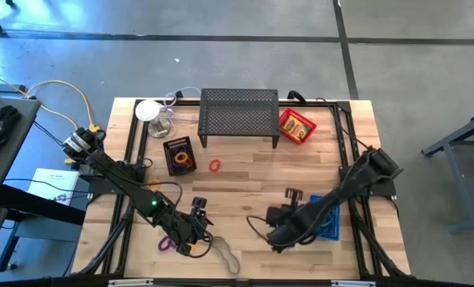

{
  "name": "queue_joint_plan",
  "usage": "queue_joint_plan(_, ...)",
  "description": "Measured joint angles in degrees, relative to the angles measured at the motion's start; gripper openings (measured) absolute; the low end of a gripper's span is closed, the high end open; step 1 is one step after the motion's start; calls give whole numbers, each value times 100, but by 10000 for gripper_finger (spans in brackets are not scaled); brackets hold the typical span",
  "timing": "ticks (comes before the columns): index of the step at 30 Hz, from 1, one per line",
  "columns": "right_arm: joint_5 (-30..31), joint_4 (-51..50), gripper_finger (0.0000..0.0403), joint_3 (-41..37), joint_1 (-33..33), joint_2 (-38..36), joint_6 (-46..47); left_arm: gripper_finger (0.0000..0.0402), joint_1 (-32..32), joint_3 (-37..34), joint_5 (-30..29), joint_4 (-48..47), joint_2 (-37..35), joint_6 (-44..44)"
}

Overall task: Pick & Place Office Desk Supplies
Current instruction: Put the blue rubber band into the blue basket

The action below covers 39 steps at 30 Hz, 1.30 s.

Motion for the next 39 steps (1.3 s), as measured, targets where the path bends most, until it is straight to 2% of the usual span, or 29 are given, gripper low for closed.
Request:
queue_joint_plan(2,312,-687,2,439,-1,-113,227,183,0,0,0,2,0,0)
queue_joint_plan(5,273,-1509,2,963,32,-194,657,183,0,0,-1,0,0,1)
queue_joint_plan(12,-810,-1551,2,1027,263,-655,1049,183,0,0,-2,0,0,14)
queue_joint_plan(18,-1216,-1551,2,1020,651,-829,1877,183,13,-2,0,-1,-1,70)
queue_joint_plan(27,-1067,-1546,2,1005,1118,-853,2333,183,13,-22,0,0,0,-3)
queue_joint_plan(30,-1178,-1546,2,634,1136,-1070,2490,183,4,-24,0,0,0,-69)
queue_joint_plan(34,-1585,-1569,2,-325,1176,-1763,3136,183,-51,-24,0,0,0,-111)
queue_joint_plan(39,-1521,-1561,2,-1132,1169,-2477,3664,183,-85,-26,0,0,0,-114)
